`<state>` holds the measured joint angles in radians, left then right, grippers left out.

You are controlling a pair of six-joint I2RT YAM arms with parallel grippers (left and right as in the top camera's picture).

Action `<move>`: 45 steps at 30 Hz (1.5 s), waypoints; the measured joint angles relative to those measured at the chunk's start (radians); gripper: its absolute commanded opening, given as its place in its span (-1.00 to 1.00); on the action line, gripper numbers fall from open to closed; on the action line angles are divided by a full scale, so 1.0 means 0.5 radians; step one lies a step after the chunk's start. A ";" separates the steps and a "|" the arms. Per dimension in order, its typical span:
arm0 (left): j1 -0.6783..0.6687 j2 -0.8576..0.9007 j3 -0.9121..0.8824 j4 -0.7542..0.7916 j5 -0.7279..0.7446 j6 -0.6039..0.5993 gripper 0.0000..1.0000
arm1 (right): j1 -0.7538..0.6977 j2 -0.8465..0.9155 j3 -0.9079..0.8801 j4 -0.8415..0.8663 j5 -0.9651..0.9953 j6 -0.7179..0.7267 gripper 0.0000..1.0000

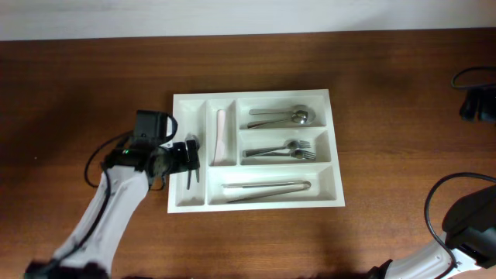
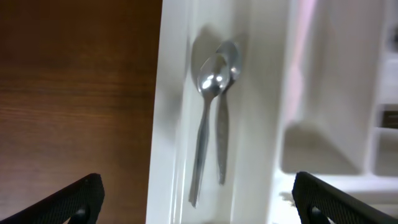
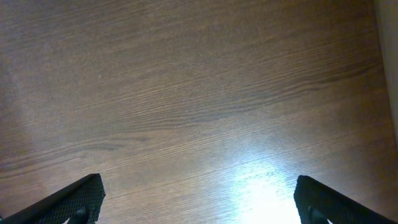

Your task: Pack container

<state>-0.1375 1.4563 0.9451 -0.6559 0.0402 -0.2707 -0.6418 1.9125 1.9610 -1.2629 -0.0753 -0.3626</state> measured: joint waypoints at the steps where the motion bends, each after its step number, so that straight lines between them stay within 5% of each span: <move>1: 0.000 0.057 0.000 0.012 0.004 0.000 0.99 | 0.000 0.000 0.000 0.000 0.000 0.000 0.98; 45: 0.188 -0.056 0.293 0.069 -0.013 0.184 0.99 | 0.000 0.000 0.000 0.000 0.000 0.000 0.98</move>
<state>-0.0433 1.4284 1.0916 -0.6212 0.0338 -0.1787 -0.6418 1.9125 1.9610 -1.2629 -0.0753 -0.3626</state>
